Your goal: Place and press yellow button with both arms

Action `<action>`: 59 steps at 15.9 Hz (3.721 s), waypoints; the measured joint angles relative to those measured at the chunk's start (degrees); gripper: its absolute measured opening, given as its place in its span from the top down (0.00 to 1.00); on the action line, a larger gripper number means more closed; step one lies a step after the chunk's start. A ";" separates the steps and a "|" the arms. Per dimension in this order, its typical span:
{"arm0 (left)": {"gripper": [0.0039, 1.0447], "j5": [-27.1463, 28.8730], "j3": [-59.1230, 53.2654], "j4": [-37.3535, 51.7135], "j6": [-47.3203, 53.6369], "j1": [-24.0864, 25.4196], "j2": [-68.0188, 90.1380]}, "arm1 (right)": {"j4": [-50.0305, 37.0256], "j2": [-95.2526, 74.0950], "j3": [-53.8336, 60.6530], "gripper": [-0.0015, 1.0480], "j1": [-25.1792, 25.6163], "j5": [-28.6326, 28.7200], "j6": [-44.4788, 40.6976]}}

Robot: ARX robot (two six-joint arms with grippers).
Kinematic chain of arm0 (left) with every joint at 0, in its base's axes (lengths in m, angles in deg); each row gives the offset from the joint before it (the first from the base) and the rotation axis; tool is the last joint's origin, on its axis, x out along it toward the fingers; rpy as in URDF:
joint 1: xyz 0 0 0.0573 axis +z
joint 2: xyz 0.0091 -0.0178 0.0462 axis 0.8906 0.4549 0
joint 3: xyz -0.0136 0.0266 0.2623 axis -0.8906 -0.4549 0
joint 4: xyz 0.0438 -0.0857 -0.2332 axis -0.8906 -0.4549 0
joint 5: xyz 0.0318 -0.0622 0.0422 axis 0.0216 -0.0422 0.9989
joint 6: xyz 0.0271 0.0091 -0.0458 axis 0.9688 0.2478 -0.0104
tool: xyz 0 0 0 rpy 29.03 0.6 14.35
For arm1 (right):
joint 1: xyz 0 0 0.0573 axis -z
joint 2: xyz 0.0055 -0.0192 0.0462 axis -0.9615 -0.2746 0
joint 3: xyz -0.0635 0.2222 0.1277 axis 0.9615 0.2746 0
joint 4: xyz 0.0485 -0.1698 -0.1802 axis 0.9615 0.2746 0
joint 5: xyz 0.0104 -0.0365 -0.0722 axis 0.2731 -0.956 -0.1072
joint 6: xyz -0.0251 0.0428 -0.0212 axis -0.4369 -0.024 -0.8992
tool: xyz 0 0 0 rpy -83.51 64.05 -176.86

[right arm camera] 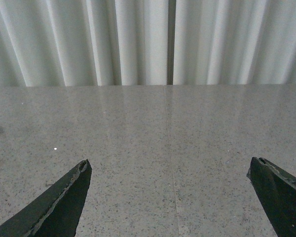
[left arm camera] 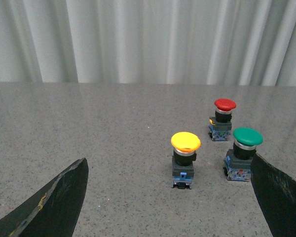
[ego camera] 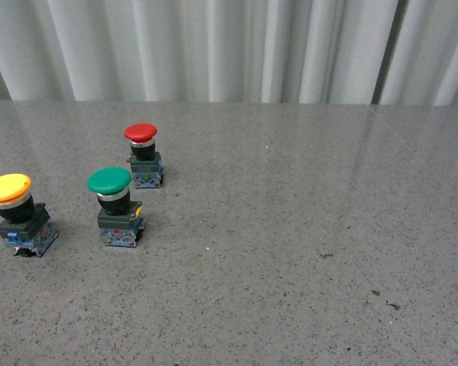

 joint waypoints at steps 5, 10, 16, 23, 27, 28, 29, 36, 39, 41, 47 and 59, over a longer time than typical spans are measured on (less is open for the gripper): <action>0.06 0.02 0.00 0.00 0.00 0.00 0.00 | 0.00 0.00 0.00 0.06 0.00 0.00 0.00; 0.06 3.06 11.45 17.16 3.93 1.44 28.61 | 0.00 0.00 0.00 0.06 0.00 0.02 0.00; 0.06 -2.86 29.62 26.88 3.39 0.13 74.53 | 0.02 0.00 0.00 0.06 0.00 0.02 0.00; 0.06 -3.26 28.26 30.25 7.43 -2.99 84.70 | 0.00 0.00 0.00 0.06 0.00 0.00 0.00; 0.43 -2.62 27.85 30.67 7.39 -3.63 85.26 | 0.00 0.00 0.00 0.06 0.00 0.00 0.00; 0.55 -2.29 27.71 30.56 7.37 -3.72 85.22 | 0.00 0.00 0.00 0.06 0.00 0.00 0.00; 0.66 -1.66 27.71 29.24 7.32 -3.72 84.08 | 0.00 0.00 0.00 0.06 0.00 0.02 0.00; 0.69 9.57 38.51 20.63 4.20 -20.50 67.23 | 0.00 0.00 0.00 0.06 0.00 0.00 0.00; 0.69 15.39 42.93 21.53 -2.80 -30.51 79.30 | 0.00 0.00 0.00 0.06 0.00 0.00 0.00; 0.69 18.05 44.85 23.08 -6.97 -34.25 86.03 | 0.00 0.00 0.00 0.06 0.00 0.02 0.00; 0.69 20.74 47.58 24.90 -15.26 -37.62 97.39 | 0.00 0.00 0.00 0.06 0.00 0.00 0.00; 0.54 16.52 53.59 24.50 -14.73 -37.27 106.38 | 0.00 0.00 0.00 0.06 0.00 0.00 0.00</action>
